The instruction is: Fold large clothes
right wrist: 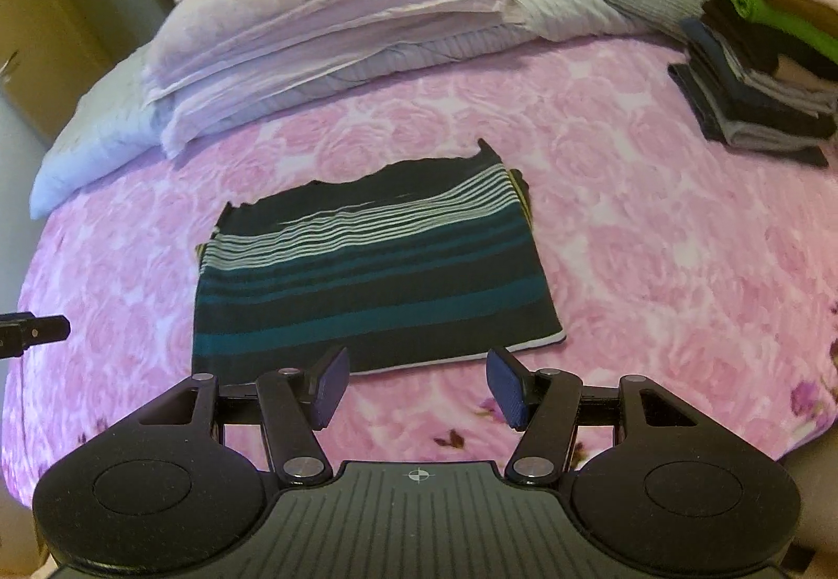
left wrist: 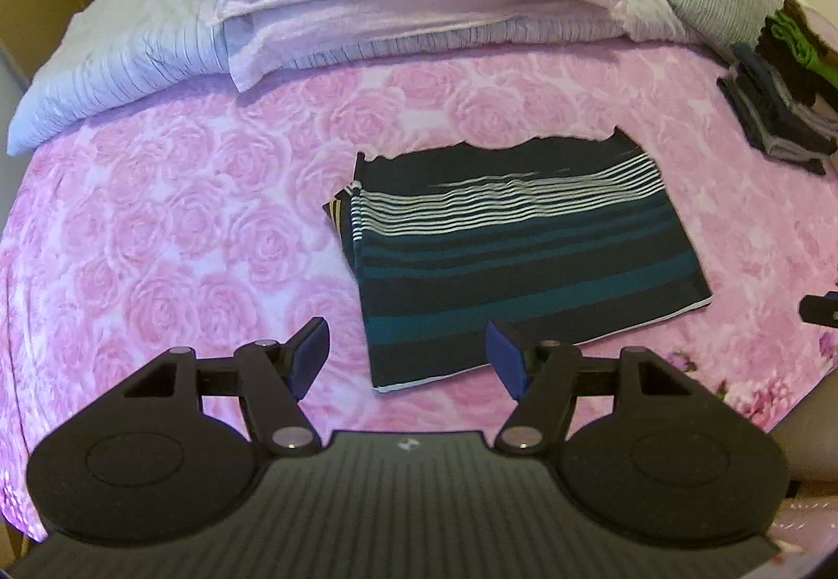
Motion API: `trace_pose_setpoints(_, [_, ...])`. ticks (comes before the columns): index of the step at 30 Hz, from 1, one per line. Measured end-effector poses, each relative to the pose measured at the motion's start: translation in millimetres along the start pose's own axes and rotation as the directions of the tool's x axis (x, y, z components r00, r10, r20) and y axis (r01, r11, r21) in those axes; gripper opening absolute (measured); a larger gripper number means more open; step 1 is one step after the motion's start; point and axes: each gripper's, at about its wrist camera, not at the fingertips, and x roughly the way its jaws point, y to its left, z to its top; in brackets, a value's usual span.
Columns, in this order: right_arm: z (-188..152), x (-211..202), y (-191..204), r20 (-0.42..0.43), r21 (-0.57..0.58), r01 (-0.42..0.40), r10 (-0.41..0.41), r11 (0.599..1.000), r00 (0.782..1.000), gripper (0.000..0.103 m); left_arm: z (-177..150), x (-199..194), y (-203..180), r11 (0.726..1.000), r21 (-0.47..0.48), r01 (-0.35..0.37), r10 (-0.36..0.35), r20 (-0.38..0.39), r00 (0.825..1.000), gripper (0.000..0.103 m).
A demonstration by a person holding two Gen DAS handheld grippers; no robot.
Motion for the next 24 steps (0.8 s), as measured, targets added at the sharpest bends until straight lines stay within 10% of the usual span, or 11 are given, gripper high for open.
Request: trace_pose_setpoints(24, [65,92,-83,-0.038,-0.042,-0.016,0.014,0.999,0.999,0.055,17,90,-3,0.991,-0.132,-0.032,0.022,-0.075,0.997,0.064])
